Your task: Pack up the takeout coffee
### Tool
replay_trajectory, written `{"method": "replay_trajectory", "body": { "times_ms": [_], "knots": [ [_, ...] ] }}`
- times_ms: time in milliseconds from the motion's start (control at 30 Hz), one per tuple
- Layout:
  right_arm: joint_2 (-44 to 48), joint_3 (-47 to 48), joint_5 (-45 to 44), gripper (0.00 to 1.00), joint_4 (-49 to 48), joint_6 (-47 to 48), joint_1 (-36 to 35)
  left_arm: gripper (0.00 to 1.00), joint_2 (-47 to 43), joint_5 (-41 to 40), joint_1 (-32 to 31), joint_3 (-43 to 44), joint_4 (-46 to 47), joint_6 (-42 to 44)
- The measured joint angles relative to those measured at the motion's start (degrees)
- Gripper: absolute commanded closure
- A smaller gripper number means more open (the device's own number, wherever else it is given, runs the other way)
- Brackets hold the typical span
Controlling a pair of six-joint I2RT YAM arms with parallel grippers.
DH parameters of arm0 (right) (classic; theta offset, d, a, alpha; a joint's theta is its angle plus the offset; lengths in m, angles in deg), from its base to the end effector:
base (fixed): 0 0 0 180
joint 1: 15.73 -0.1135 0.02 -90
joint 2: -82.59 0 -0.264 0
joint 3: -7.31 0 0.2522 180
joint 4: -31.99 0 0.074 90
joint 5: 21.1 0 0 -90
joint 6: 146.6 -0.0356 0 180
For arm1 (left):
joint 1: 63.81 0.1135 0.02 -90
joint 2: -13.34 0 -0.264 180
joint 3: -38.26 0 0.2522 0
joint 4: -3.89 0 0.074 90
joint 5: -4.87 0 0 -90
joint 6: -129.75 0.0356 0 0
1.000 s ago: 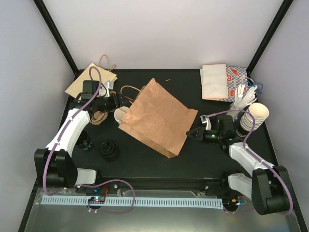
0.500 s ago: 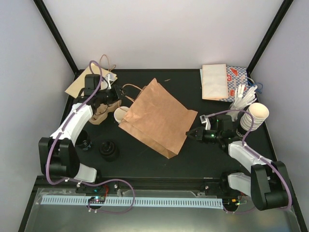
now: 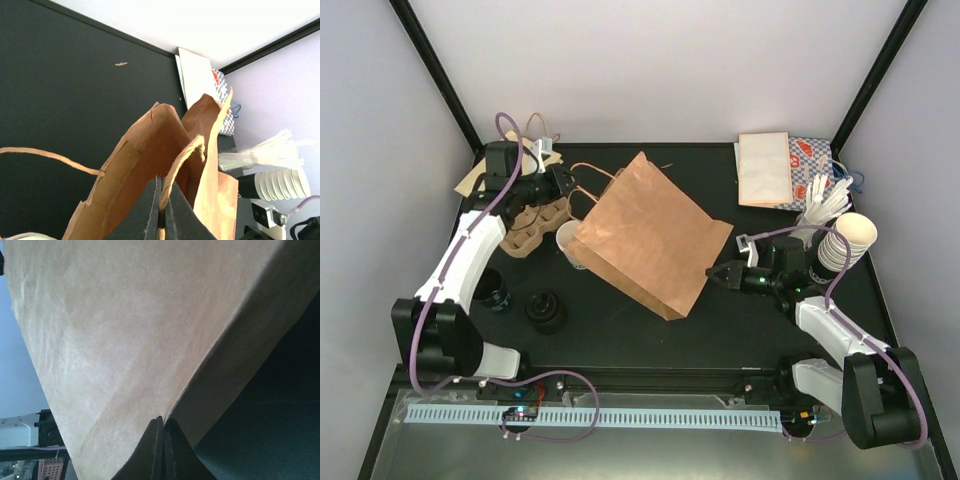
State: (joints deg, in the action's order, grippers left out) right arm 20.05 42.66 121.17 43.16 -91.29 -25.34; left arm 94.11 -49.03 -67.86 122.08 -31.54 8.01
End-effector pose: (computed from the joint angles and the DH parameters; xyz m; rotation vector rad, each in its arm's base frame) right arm 0.1902 0.0608 0.1731 -0.0328 2.3059 1.4290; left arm 0.3140 -0.0433 0.3325 -0.1407 2.1851 -1.0326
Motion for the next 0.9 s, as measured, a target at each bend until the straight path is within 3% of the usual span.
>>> {"method": "replay_trajectory", "body": {
  "times_ms": [500, 700, 900],
  "knots": [
    [0.74, -0.20, -0.92, 0.95, -3.39, -0.31, -0.20, 0.98, -9.88, 0.79, 0.17, 1.16, -4.04, -0.04],
    [0.48, -0.20, -3.06, 0.76, -1.29, -0.22, 0.02, 0.99, -10.27, 1.53, -0.92, 4.68, -3.93, -0.22],
    [-1.84, 1.62, -4.31, 0.64, 0.79, 0.02, 0.04, 0.99, -11.89, 0.96, -8.55, 9.14, -3.32, 0.00]
  ]
}}
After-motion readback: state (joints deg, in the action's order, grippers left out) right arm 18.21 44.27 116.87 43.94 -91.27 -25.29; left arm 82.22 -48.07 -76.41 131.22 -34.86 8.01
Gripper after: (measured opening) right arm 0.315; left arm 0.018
